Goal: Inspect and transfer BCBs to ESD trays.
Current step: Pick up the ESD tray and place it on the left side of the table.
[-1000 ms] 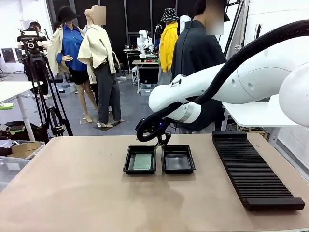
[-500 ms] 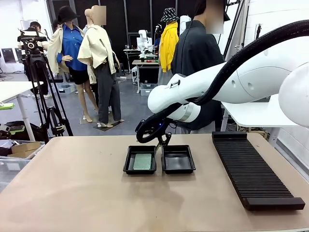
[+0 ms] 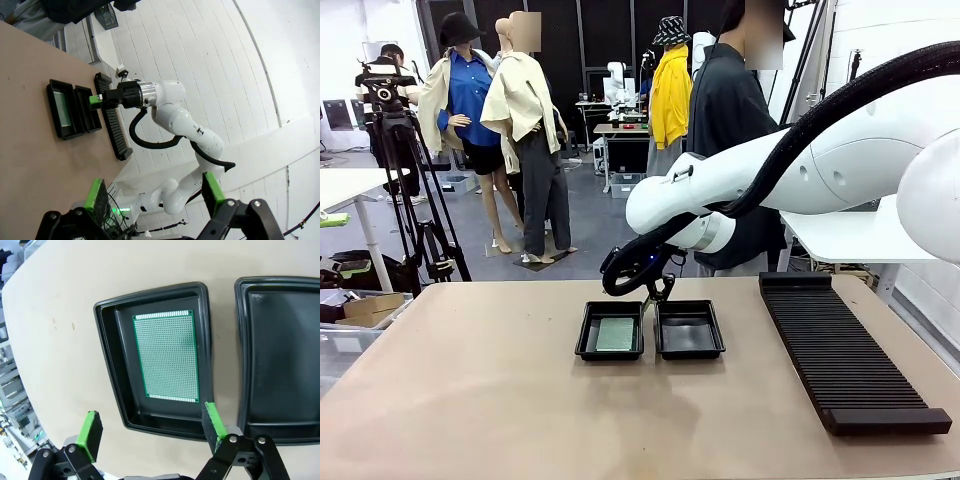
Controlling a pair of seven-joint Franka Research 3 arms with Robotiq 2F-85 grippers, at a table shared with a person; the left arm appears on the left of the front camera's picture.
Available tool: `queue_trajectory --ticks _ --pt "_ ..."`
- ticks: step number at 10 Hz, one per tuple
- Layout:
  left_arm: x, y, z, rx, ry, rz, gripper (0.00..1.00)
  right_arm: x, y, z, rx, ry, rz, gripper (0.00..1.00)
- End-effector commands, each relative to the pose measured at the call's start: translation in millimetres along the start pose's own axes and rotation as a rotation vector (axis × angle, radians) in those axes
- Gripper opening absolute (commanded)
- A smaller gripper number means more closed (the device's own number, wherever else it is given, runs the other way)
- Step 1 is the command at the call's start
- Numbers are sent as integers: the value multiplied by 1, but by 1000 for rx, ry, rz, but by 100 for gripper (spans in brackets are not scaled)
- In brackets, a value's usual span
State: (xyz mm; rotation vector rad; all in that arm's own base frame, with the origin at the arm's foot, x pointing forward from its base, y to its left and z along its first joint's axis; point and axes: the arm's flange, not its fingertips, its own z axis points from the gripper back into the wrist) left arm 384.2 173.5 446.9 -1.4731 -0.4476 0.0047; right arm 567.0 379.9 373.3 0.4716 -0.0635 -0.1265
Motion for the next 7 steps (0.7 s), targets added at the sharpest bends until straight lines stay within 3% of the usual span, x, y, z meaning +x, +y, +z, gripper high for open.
queue_trajectory --ticks 1,4,7 --pt "-1 -2 1 1 -6 -4 100 1 0 0 7 -11 -3 100" --pt "-1 -2 1 1 -6 -4 100 0 0 0 0 0 0 100" --pt "-1 -2 1 1 -6 -4 100 -8 -36 59 158 100 74 100"
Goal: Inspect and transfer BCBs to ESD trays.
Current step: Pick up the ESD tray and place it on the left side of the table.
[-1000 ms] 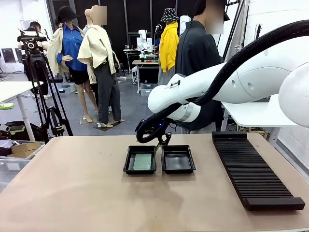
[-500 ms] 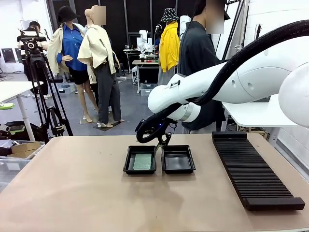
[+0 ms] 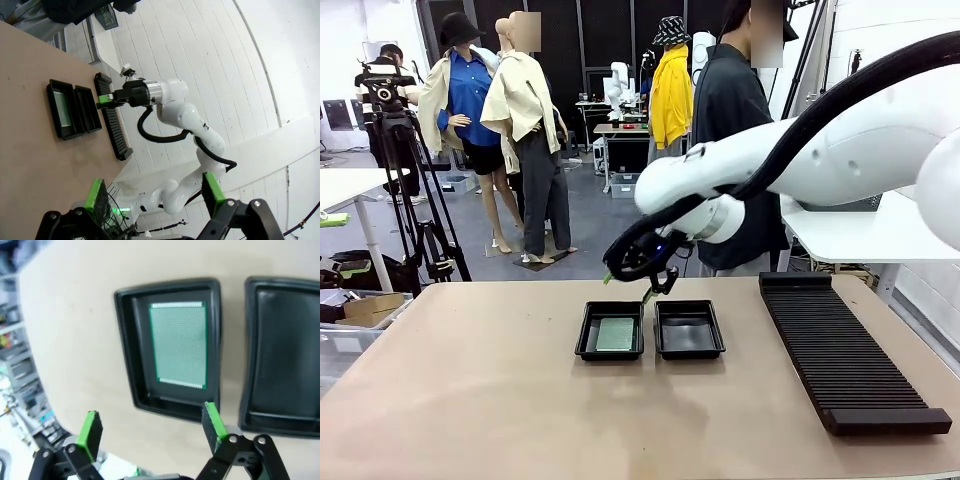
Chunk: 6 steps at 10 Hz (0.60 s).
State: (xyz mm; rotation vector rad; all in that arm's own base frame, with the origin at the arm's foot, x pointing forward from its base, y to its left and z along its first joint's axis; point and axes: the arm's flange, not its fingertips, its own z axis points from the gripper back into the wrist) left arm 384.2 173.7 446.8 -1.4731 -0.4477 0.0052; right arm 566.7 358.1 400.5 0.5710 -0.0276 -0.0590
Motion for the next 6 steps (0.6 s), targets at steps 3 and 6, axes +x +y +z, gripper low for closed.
queue_trajectory --ticks 3,6 --pt "-1 -2 1 1 -5 -5 100 -31 -74 87 200 12 29 100" --pt "-1 -2 1 1 -5 -5 100 -42 -123 138 386 19 71 100"
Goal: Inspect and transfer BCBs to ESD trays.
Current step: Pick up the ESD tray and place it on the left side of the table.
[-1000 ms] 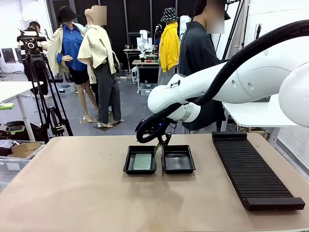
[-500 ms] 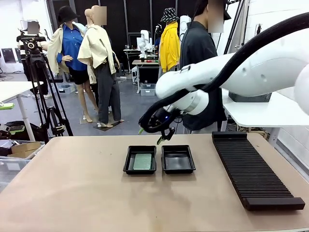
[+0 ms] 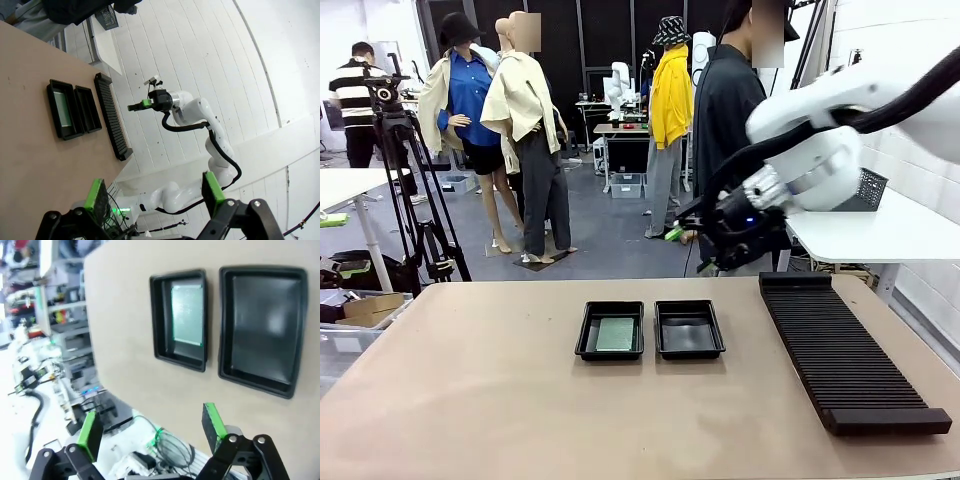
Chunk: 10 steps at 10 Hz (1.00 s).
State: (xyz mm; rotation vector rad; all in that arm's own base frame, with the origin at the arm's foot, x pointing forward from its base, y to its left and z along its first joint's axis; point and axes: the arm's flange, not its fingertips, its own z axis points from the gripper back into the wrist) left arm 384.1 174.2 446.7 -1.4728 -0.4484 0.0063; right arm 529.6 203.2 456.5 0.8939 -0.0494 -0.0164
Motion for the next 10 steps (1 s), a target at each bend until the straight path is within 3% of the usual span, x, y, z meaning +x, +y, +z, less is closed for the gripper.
queue_trajectory --ticks 1,4,7,10 --pt "-1 -2 1 1 -4 -5 100 -24 -30 33 104 6 22 100" --pt "-1 -2 1 1 -4 -5 100 -26 -73 76 230 -64 13 100" --pt "0 0 0 0 0 0 100 -50 -117 113 306 -134 -5 100" --pt "2 -11 -50 78 31 -25 100 -47 -146 134 345 -114 -15 100"
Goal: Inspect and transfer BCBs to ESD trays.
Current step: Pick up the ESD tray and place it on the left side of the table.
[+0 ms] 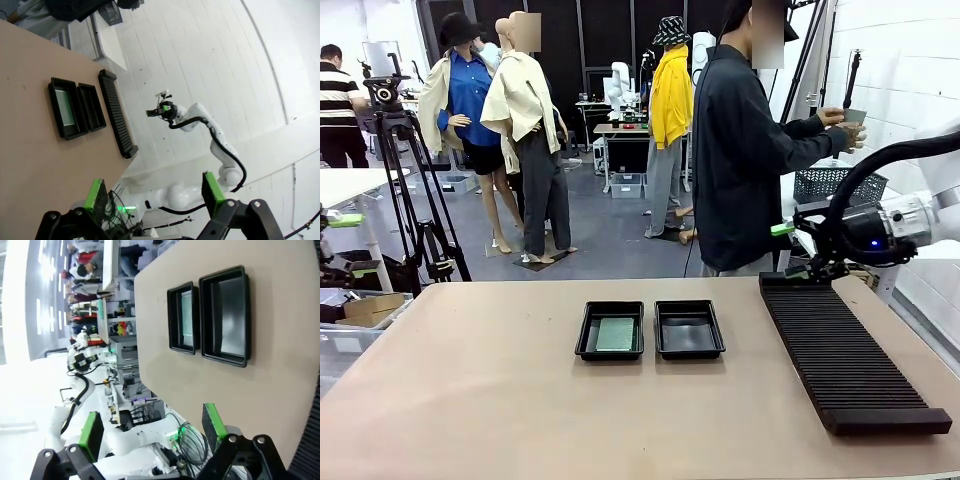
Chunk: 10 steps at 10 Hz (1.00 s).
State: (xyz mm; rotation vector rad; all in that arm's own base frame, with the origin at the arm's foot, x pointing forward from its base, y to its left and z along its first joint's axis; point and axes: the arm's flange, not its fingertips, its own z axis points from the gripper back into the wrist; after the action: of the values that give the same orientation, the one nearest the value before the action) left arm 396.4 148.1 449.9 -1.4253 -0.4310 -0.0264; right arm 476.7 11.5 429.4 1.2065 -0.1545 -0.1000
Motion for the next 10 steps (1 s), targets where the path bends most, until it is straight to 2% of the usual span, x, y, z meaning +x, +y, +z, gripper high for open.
queue_trajectory --ticks 1,2,4,7,10 --pt "-3 -14 -42 76 17 -18 100 4 -11 6 40 39 17 100" --pt "-2 -16 -66 134 29 -41 100 13 -21 13 42 112 23 100" --pt "-8 -16 -105 227 75 -64 100 29 -41 25 49 92 -26 100" --pt "-16 -15 -168 384 142 -122 100 40 -72 45 117 96 -23 100" --pt "-18 -19 -232 526 208 -189 100 41 -80 59 150 108 -3 100"
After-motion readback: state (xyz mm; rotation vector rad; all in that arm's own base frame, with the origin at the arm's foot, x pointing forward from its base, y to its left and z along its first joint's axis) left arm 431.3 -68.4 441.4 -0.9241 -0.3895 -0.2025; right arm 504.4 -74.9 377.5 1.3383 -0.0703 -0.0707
